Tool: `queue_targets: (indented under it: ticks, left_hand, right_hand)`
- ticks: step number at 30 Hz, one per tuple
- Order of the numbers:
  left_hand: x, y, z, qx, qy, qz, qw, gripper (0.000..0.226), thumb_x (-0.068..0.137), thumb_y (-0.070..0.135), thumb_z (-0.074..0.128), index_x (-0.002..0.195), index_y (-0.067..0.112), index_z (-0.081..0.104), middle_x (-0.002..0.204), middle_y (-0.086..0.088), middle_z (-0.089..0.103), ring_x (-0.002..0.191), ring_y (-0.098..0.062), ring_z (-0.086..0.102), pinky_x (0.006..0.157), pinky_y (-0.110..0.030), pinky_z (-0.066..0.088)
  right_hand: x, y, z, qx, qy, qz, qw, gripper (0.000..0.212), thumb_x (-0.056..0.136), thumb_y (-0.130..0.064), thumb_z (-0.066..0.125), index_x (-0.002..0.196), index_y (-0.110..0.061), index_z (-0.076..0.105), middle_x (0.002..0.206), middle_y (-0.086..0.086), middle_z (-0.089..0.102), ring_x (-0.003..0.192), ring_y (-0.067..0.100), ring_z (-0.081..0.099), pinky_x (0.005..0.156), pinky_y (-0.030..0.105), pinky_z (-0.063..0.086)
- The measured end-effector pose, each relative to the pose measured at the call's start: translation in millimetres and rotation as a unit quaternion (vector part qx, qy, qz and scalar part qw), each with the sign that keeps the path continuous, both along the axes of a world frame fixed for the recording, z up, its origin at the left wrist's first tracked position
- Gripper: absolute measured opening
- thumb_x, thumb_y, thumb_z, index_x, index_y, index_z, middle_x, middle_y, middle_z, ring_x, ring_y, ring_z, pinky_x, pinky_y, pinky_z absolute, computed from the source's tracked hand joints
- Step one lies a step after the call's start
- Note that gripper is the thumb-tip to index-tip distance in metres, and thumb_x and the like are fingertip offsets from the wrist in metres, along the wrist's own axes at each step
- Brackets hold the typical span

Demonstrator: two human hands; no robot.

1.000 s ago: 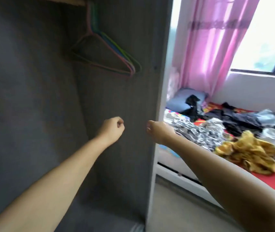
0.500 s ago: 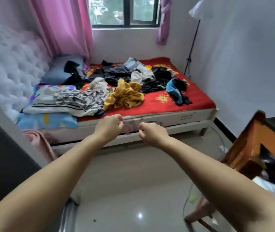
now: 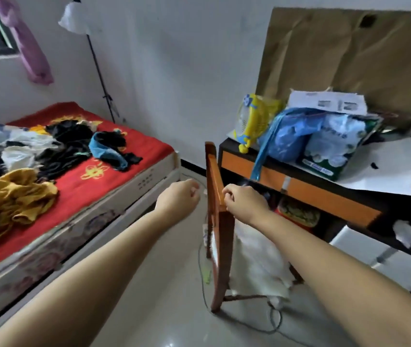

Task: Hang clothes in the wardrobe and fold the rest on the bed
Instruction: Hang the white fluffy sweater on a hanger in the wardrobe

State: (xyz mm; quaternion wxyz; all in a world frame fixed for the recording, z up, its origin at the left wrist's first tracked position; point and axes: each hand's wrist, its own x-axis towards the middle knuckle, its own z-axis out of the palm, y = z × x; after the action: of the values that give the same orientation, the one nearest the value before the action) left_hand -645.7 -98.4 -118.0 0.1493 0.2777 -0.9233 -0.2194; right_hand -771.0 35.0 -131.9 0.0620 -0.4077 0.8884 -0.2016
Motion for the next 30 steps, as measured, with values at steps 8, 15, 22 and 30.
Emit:
queue_targets:
  ticks: [8,15,22,30]
  left_hand:
    - [-112.2,79.2,-14.6,0.069,-0.024,-0.166,0.983,0.025,0.092,0.023,0.045,0.106,0.023,0.065,0.094,0.001,0.067,0.08,-0.017,0.063,0.073,-0.036,0.056]
    - [-214.2,121.5,-59.0,0.123,-0.06,-0.175,0.975,0.028,0.092,0.022,0.043,0.112,0.018,0.063,0.099,-0.003,0.065,0.073,-0.02,0.058,0.064,-0.03,0.05]
    - [-301.7,116.5,-156.4,0.211,-0.16,-0.042,0.963,0.032,0.091,0.02,0.043,0.118,0.021,0.061,0.092,0.003,0.064,0.066,-0.009,0.052,0.053,-0.024,0.039]
    - [-322.5,72.7,-294.1,0.288,-0.247,0.109,0.919,0.038,0.093,0.018,0.044,0.128,0.01,0.053,0.123,-0.009,0.059,0.106,-0.027,0.06,0.089,-0.038,0.052]
  right_hand:
    - [-72.1,95.2,-54.5,0.041,-0.052,-0.15,0.986,0.025,0.092,-0.018,0.037,0.093,-0.011,0.061,0.099,0.013,0.067,0.09,0.033,0.06,0.073,0.036,0.049]
    - [-163.3,149.5,-118.1,0.098,-0.128,-0.206,0.965,0.032,0.095,-0.02,0.035,0.103,-0.014,0.065,0.099,0.009,0.069,0.09,0.031,0.065,0.082,0.039,0.053]
    - [-274.7,155.2,-180.5,0.198,-0.176,-0.137,0.954,0.024,0.093,-0.02,0.037,0.091,-0.017,0.061,0.102,0.008,0.067,0.09,0.03,0.062,0.072,0.032,0.047]
    - [-336.1,102.5,-284.7,0.245,-0.192,-0.038,0.95,0.021,0.097,-0.02,0.039,0.093,-0.011,0.057,0.103,0.013,0.065,0.093,0.03,0.061,0.068,0.031,0.04]
